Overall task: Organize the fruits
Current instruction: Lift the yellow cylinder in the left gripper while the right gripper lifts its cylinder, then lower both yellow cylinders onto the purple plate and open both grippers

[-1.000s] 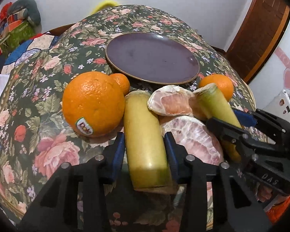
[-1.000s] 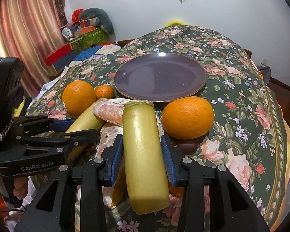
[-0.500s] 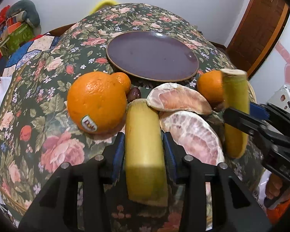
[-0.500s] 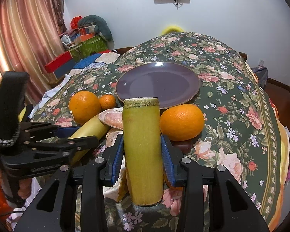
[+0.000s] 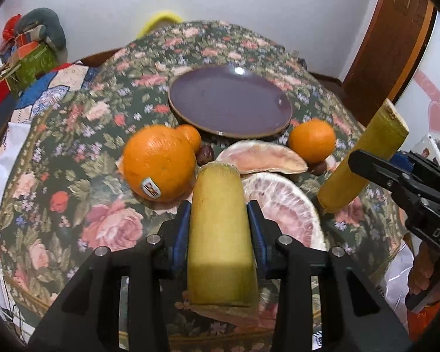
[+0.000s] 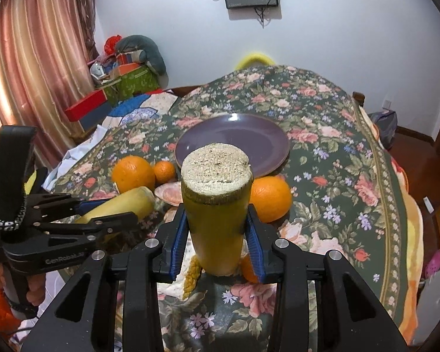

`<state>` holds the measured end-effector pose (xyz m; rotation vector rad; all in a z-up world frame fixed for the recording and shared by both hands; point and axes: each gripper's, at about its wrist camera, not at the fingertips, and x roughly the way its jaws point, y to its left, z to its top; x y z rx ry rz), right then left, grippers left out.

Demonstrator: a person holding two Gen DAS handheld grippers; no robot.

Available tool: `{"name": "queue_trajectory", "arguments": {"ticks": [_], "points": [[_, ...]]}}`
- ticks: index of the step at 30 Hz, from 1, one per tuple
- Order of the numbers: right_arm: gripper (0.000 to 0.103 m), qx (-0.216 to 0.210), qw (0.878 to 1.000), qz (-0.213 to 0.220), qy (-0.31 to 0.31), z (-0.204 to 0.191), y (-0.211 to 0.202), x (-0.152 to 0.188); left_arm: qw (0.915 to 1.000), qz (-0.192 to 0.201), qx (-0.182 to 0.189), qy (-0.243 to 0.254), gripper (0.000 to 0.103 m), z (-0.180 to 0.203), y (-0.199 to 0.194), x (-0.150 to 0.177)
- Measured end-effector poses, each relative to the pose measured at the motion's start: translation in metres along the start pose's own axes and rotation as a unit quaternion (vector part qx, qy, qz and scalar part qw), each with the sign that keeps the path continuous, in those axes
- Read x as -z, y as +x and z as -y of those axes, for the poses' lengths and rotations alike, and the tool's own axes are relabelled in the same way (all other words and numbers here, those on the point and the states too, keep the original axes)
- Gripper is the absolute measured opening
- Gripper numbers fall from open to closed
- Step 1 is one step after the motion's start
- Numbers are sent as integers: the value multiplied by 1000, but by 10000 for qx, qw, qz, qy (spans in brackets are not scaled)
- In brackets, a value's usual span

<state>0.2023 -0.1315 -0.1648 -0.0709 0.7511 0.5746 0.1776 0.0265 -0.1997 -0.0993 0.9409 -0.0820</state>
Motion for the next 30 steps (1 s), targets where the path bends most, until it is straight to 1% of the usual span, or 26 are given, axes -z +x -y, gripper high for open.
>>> {"name": "queue_trajectory", "arguments": {"ticks": [10,18,24,30], "points": [[34,190,9993,301,-130,-1,-18,-17,9985,537,16,-40,38,1,-36,-20],[34,349,9982,461,-168,6,-19,-32,9960,897,34,14,37,2,-48,-44],[34,409,9976,534,-154,15,-11,-45,9948,1016,61,39,36,4,-45,-63],[34,438,9974,546,-146,22,1,-55,9950,989,76,107,36,7,-32,-80]]}}
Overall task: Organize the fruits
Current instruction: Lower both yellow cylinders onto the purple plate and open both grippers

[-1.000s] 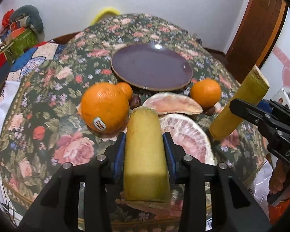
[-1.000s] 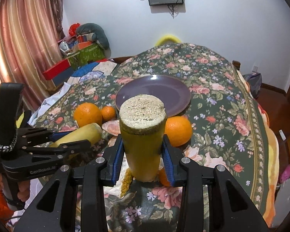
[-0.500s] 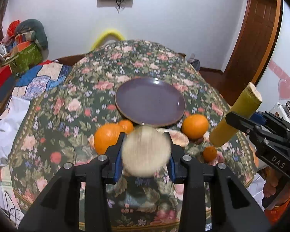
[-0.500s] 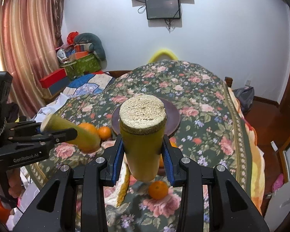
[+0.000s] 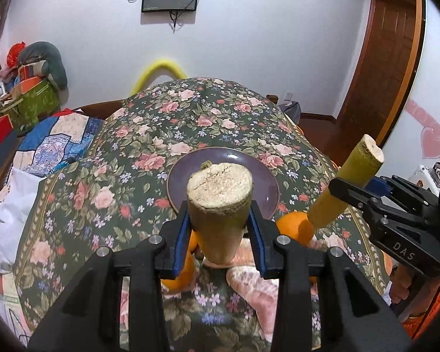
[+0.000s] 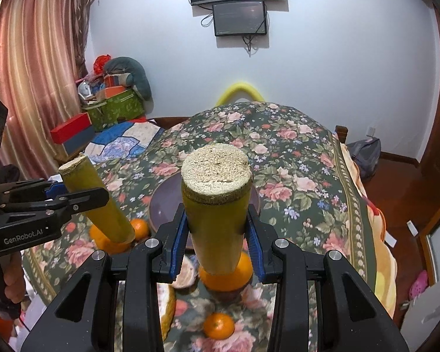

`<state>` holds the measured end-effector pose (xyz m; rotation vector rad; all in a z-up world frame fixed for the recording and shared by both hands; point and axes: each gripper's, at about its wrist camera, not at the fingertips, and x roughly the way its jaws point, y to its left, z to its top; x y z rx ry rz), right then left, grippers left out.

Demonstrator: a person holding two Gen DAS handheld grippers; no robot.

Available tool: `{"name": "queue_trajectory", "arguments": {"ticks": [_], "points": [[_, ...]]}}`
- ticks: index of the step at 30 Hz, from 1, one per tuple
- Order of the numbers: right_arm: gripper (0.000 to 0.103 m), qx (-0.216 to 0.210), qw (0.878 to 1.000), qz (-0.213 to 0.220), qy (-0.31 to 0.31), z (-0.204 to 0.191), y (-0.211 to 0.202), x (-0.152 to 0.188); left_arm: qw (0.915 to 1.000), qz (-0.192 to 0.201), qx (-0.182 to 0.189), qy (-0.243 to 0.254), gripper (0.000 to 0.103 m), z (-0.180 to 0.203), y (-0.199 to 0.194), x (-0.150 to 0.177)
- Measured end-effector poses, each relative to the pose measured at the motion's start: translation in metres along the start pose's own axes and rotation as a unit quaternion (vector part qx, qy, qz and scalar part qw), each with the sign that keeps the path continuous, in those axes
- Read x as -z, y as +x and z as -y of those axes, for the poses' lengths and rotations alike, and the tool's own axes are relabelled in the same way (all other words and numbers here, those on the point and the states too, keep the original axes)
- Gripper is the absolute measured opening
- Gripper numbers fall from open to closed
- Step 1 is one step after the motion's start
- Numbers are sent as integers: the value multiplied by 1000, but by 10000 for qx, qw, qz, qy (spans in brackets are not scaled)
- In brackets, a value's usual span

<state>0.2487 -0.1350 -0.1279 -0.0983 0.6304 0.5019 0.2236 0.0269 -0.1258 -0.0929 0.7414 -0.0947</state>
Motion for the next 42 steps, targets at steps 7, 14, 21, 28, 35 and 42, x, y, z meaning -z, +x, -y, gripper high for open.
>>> {"name": "queue_trajectory", "arguments": {"ticks": [7,14,21,28,35,42], "points": [[34,1,10000,-45,17,7,18,-6,9999,-129,-8,66,36,3,27,-9],[34,-29,9999,-159,46,15,40,-7,9995,-296,21,118,36,5,57,-13],[34,-102,9994,-329,12,17,64,-7,9989,-451,70,95,36,2,81,-16],[34,-194,9984,-518,-109,15,88,-9,9980,-632,68,23,36,-3,105,-19],[34,-293,9966,-747,-184,13,112,-8,9973,-715,128,-46,36,-8,118,-27],[34,-354,9954,-856,-238,13,125,-16,9972,-736,62,-123,37,-13,129,-37]]}}
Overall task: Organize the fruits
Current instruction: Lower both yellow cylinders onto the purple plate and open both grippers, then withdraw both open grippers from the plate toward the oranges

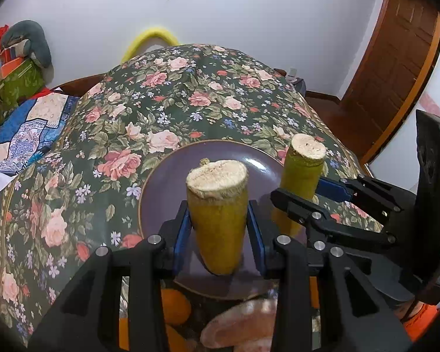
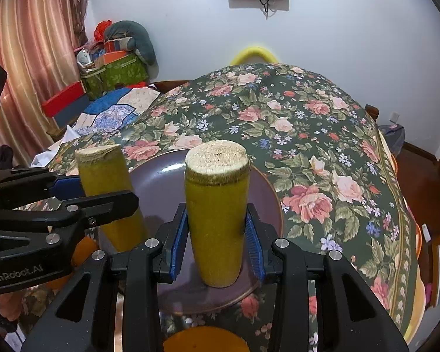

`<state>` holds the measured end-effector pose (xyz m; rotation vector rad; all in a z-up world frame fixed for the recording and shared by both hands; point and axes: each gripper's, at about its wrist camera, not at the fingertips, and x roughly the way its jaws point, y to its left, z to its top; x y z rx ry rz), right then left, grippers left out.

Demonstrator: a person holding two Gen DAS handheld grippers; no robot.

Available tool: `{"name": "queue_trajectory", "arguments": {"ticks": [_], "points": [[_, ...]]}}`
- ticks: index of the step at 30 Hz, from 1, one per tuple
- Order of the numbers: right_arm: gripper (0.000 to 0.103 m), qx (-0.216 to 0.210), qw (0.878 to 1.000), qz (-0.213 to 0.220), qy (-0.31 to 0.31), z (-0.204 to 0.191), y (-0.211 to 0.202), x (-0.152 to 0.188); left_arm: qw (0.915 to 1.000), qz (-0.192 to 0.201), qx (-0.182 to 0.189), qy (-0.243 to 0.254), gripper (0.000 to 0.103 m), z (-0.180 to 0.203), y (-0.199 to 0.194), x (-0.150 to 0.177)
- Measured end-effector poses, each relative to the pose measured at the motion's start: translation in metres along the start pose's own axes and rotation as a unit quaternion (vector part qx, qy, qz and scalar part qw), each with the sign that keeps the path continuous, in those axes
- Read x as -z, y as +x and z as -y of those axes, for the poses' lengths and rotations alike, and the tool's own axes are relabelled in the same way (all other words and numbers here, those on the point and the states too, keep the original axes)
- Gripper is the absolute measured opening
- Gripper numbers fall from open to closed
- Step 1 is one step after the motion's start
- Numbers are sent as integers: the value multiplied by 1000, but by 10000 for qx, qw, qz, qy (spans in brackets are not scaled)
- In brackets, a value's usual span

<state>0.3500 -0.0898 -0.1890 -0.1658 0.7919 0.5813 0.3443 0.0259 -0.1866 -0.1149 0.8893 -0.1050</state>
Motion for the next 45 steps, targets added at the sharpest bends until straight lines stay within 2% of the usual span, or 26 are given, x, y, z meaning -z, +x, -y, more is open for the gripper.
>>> {"name": "queue_trajectory", "arguments": {"ticks": [1,5,8,22,25,27,29,34,39,45], "points": [[34,27,10000,0,11,0,1,-1,10000,12,-57,-3,37,0,0,-1],[48,24,10000,52,-20,1,-3,-2,10000,20,-17,-21,39,-3,0,-4],[48,21,9999,101,-57,0,-8,0,10000,81,3,-23,43,-4,-5,-3],[48,120,9995,272,96,-1,-45,13,9996,282,-58,61,44,1,-45,11],[49,181,9993,322,98,-4,-56,17,9994,348,-55,33,47,0,-58,16],[56,195,9990,369,137,-7,-65,21,9991,416,-92,25,50,-1,-69,20],[59,225,9987,423,182,-8,-72,24,9987,487,-124,9,56,-3,-80,25],[67,271,9982,454,292,-9,-87,33,9982,555,-224,0,64,-9,-100,37],[75,459,9972,498,304,-13,-99,43,9982,506,-334,-48,68,-19,-108,53],[75,539,9969,478,331,-15,-104,52,9986,255,-446,-147,69,-33,-104,75]]}}
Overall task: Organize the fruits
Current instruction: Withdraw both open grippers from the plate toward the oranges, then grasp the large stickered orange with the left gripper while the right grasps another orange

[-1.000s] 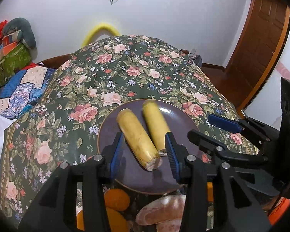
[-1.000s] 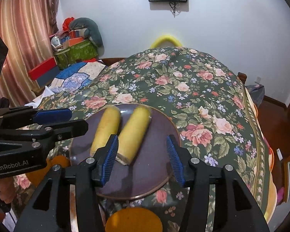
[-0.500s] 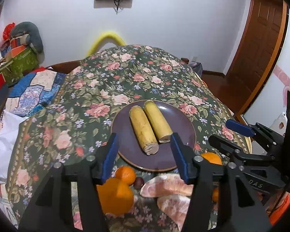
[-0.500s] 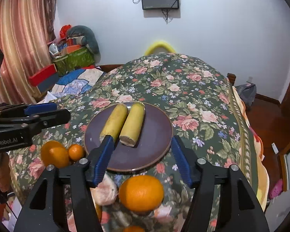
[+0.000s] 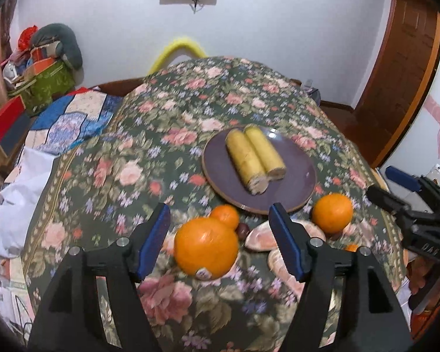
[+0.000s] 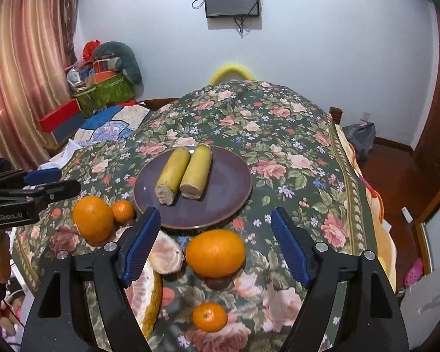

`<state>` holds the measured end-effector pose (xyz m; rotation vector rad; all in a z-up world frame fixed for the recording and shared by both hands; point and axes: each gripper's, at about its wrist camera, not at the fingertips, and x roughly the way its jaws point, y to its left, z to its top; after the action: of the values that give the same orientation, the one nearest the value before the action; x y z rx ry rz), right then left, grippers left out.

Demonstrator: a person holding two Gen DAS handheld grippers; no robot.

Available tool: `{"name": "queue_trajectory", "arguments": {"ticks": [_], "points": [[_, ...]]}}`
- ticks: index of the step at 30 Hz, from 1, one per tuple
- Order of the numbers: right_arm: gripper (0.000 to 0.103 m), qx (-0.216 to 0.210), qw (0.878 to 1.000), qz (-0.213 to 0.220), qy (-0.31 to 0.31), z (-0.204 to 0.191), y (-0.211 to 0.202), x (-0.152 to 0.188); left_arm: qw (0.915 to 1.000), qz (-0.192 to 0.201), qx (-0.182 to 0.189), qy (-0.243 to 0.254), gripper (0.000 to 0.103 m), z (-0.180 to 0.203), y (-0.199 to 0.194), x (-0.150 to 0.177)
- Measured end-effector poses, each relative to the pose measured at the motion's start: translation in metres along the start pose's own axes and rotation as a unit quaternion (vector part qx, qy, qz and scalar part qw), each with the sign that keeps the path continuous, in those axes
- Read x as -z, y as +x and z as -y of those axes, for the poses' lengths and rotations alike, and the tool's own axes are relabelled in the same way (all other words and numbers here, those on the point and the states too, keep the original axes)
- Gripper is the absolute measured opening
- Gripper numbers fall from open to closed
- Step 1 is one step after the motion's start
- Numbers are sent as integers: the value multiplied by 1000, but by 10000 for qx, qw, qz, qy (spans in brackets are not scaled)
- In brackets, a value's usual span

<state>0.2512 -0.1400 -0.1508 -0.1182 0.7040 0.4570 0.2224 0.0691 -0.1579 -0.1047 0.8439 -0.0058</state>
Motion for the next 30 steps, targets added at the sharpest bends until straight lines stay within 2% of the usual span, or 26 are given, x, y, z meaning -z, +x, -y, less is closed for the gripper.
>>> {"name": "queue_trajectory", "arguments": {"ticks": [7,16,27,30], "points": [[75,84,9998,-167,25,-1,4,15,9995,-305,-11,-82,73,-10,17,20],[75,106,9982,-577,86,5,31,36,9966,-760,60,-297,73,-20,52,35],[75,-64,9966,-806,154,6,58,40,9959,-817,148,-355,73,-20,69,38],[75,-43,9966,-819,127,3,62,43,9962,-788,166,-323,69,-19,70,38]]}}
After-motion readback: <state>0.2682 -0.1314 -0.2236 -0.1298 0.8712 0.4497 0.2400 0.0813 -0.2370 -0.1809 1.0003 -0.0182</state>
